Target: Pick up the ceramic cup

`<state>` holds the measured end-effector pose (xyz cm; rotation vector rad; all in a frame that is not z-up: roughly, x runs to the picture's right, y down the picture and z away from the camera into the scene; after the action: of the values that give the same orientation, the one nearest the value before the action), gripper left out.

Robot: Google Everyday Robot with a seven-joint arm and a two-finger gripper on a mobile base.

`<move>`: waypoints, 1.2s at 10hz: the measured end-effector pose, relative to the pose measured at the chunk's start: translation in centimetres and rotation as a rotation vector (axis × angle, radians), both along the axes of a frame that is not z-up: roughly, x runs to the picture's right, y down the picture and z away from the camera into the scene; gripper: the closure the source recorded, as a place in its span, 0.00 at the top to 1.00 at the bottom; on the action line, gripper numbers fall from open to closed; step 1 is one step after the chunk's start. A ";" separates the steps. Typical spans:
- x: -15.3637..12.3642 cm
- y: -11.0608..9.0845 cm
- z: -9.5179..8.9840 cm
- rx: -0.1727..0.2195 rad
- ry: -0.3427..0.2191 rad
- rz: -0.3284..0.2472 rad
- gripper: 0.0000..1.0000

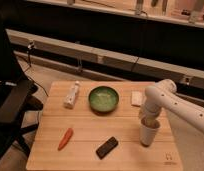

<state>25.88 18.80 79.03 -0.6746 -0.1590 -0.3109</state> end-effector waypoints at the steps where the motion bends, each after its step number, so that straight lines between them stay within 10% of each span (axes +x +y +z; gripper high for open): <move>1: 0.0 0.1 -0.1 0.002 0.003 0.004 0.12; 12: -1.5 -4.9 -2.7 0.061 -0.003 -0.018 0.00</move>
<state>24.35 13.93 76.38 -0.6151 -0.1455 -0.3326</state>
